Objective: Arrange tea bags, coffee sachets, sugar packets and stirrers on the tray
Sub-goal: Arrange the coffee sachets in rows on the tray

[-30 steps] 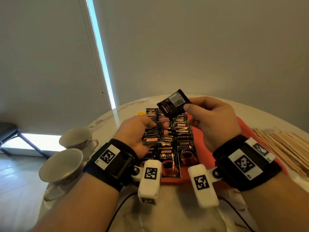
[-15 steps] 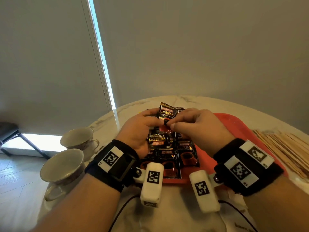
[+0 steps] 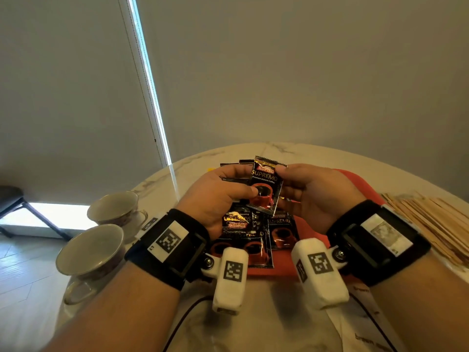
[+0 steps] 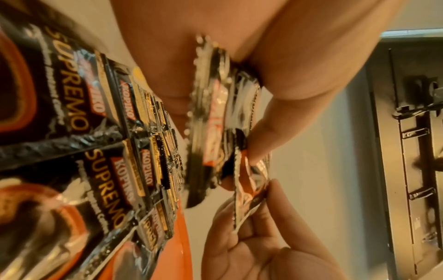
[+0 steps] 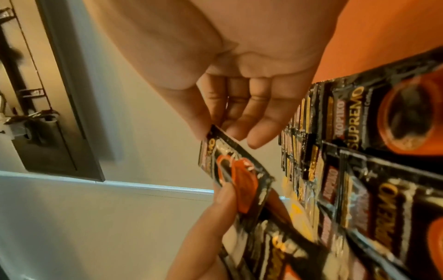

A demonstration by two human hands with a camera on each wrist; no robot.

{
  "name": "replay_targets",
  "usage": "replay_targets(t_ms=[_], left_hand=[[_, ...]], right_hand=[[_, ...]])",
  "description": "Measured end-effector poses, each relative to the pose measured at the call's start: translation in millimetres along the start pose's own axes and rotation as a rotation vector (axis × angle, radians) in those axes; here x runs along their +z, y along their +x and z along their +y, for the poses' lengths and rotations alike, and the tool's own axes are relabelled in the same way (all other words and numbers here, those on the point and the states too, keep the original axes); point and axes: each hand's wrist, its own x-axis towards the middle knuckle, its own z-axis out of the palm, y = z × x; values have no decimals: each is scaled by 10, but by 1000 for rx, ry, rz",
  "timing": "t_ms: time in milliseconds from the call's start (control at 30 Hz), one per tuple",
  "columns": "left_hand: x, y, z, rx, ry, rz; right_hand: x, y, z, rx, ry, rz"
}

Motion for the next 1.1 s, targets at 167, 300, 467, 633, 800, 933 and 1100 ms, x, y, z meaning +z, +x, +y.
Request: replay_targets(t_ms=[167, 300, 467, 633, 800, 933, 1100], left_hand=[[6, 8, -7, -1, -7, 14], [-4, 22, -34, 0, -22, 80], [35, 37, -22, -49, -47, 99], [29, 32, 5, -53, -75, 140], [101, 0, -31, -33, -45, 137], [47, 38, -24, -78, -85, 137], [-73, 116, 13, -63, -183, 206]], right_hand=[[38, -5, 44, -39, 55, 81], [57, -89, 56, -57, -82, -9], [-48, -117, 64, -66, -48, 128], [-173, -249, 114, 68, -8, 119], [-8, -287, 82, -25, -151, 74], [-81, -236, 102, 6, -177, 147], [-335, -281, 251, 170, -266, 198]])
